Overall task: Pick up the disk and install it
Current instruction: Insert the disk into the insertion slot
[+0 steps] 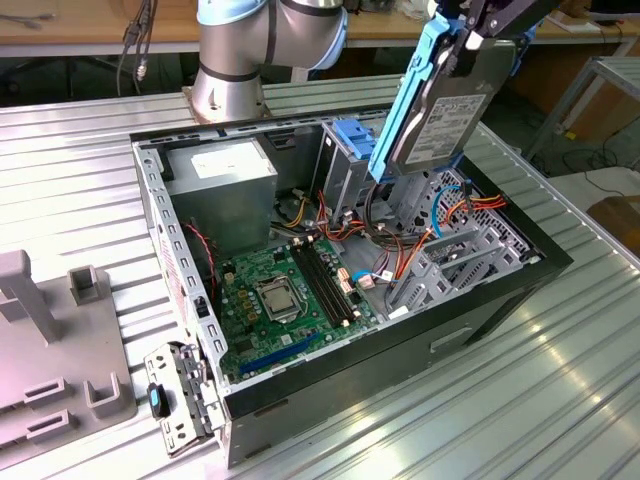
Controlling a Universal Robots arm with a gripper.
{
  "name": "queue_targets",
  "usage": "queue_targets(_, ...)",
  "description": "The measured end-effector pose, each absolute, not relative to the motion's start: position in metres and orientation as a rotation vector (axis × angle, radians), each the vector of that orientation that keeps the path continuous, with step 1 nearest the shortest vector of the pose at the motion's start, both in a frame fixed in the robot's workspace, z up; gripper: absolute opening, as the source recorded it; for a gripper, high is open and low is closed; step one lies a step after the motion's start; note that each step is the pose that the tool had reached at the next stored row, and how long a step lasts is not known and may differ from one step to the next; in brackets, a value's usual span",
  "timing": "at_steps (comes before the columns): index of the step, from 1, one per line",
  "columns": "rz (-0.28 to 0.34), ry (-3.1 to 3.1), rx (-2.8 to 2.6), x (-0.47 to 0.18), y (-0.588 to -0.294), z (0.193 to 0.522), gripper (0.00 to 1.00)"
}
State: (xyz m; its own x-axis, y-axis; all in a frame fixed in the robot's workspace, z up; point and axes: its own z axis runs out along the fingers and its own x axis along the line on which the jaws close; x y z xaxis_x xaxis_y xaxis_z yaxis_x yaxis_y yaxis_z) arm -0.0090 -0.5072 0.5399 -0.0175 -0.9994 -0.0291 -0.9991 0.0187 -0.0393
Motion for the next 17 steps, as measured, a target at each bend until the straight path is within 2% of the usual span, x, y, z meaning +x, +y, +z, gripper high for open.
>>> queue_targets(8,-0.012,2.207,-2.167,0.001,-0.535,0.524,0.37)
queue_targets(17,-0.012,2.207,-2.167,0.025,-0.543,0.517,0.37)
